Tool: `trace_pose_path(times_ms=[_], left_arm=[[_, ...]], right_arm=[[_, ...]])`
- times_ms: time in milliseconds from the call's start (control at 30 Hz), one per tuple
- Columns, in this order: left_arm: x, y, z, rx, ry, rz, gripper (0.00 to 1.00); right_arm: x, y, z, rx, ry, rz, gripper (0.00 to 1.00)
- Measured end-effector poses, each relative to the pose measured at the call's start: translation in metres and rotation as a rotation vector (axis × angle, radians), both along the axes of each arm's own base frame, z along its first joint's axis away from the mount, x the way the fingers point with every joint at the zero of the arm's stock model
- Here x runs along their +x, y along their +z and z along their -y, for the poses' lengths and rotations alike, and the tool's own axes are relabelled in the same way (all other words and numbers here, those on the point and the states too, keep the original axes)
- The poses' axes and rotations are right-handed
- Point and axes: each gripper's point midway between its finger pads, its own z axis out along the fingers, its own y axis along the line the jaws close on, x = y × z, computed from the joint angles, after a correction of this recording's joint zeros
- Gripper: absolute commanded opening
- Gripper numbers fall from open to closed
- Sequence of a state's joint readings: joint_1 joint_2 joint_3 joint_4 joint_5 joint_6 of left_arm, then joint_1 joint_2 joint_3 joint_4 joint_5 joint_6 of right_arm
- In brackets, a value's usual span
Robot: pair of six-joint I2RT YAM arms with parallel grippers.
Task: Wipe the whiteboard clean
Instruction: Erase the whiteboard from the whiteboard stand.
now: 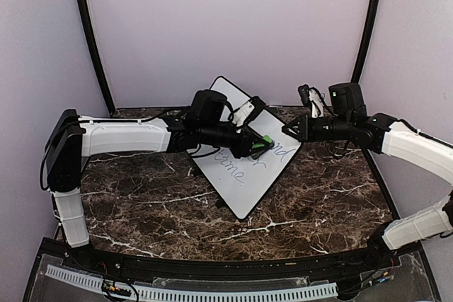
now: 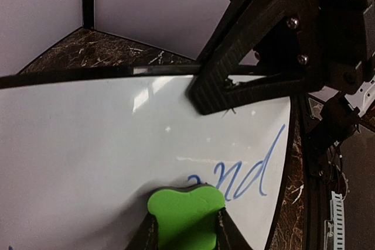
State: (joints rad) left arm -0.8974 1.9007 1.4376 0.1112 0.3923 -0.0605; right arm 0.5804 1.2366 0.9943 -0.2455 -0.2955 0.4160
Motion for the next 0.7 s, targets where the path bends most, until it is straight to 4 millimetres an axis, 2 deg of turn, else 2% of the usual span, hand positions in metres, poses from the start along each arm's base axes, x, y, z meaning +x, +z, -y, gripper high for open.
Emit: trace_pose_path(times_ms=[133, 267, 367, 567, 700], left_arm=[[0.002, 0.017, 0.016, -0.033, -0.023, 0.025, 0.06], [0.002, 0.017, 0.016, -0.033, -0.026, 0.027, 0.06], [-0.001, 0.013, 0.012, -0.042, -0.024, 0.036, 0.06], [-0.019, -0.019, -0.008, -0.003, -0.024, -0.003, 0.06], [-0.020, -0.019, -0.009, -0.004, -0.024, -0.002, 0.06]], right_arm=[[0.000, 0.000, 0.000, 0.000, 0.000, 0.000, 0.00], [0.000, 0.000, 0.000, 0.000, 0.000, 0.000, 0.00], [0.000, 0.001, -0.001, 0.003, 0.004, 0.001, 0.00], [0.000, 0.001, -0.002, 0.001, 0.016, 0.011, 0.00], [0.000, 0.002, -0.003, 0.003, 0.021, 0.014, 0.00]])
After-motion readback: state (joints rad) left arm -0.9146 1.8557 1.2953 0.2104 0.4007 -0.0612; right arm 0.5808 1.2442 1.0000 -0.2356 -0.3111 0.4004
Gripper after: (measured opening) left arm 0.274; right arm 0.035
